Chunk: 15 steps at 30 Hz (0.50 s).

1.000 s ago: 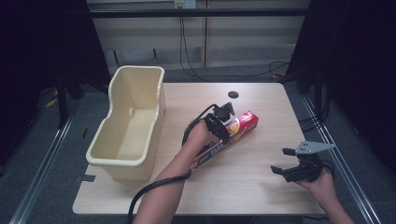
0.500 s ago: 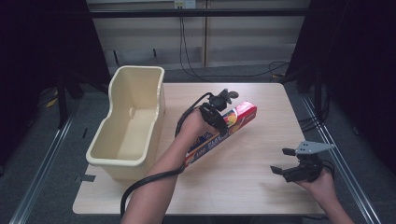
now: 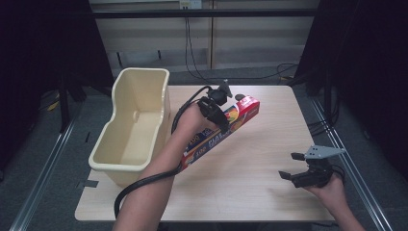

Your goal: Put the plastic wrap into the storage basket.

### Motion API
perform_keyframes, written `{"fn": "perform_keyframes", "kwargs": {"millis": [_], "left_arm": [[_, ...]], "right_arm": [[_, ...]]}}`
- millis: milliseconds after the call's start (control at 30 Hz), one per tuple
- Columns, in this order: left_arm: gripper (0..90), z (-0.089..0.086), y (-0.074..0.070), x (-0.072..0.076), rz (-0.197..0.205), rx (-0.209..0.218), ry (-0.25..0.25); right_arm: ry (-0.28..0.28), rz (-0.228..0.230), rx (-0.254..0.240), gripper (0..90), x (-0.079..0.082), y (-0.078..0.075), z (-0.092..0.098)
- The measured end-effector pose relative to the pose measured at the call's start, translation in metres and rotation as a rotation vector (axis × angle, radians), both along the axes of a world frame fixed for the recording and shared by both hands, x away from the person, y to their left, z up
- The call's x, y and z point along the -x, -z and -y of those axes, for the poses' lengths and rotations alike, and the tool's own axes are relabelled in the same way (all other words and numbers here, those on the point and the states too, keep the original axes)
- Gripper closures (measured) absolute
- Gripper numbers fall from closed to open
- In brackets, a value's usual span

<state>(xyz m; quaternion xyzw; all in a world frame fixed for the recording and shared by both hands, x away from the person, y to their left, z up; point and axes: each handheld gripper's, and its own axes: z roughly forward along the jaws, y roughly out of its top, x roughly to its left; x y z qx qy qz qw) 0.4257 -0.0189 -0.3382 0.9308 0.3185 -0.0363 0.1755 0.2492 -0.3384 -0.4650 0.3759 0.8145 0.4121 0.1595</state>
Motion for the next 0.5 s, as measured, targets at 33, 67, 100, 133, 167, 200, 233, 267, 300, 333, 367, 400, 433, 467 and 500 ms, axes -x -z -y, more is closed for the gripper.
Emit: {"fn": "perform_keyframes", "kwargs": {"millis": [33,67,100,133,167,200,233,267,300,333,367,400,433,467,500], "left_arm": [[40.2,-0.003,-0.005,-0.001,0.002,0.0,-0.007],[40.2,-0.003,-0.005,-0.001,0.002,0.0,-0.007],[40.2,-0.006,-0.009,-0.002,-0.001,0.008,-0.013],[40.2,-0.007,-0.012,-0.001,-0.007,0.008,-0.021],[40.2,-0.008,-0.014,-0.001,-0.006,0.008,-0.016],[40.2,-0.009,-0.017,-0.001,-0.009,0.012,-0.027],[40.1,-0.011,-0.019,-0.002,-0.004,0.012,-0.029],[40.2,-0.011,-0.019,-0.002,-0.004,0.012,-0.029],[40.2,-0.012,-0.022,-0.002,-0.004,0.01,-0.031],[40.1,-0.014,-0.025,-0.002,-0.004,0.013,-0.037],[40.1,-0.016,-0.028,-0.002,-0.01,0.017,-0.043],[40.2,-0.016,-0.028,-0.002,-0.01,0.017,-0.043],[40.2,-0.018,-0.031,-0.003,-0.013,0.017,-0.047],[40.2,-0.018,-0.031,-0.003,-0.013,0.017,-0.047],[40.1,-0.02,-0.033,-0.003,-0.017,0.022,-0.046]], "right_arm": [[-0.004,0.005,0.003,10.5,0.0,0.0,0.0],[-0.005,0.006,0.002,10.5,0.0,0.0,0.0],[-0.005,0.007,0.003,10.5,0.0,0.0,0.0],[-0.005,0.006,0.004,10.5,0.0,0.0,0.0],[-0.001,0.007,0.002,10.5,0.0,0.0,0.0],[-0.005,0.007,0.0,10.5,0.0,0.0,0.0],[-0.005,0.007,0.0,10.5,0.0,0.0,0.0],[-0.005,0.007,0.0,10.5,0.0,0.0,0.0],[-0.004,0.005,0.001,10.5,0.0,0.0,0.0],[-0.003,0.006,0.002,10.5,0.0,0.0,0.0],[-0.003,0.003,0.002,10.5,0.0,-0.001,0.0],[-0.003,0.003,0.002,10.5,0.0,-0.001,0.0],[0.0,0.004,0.001,10.5,0.0,-0.001,-0.001],[0.0,0.004,0.001,10.5,0.0,-0.001,-0.001],[-0.002,0.004,0.001,10.5,0.0,-0.001,-0.001]]}}
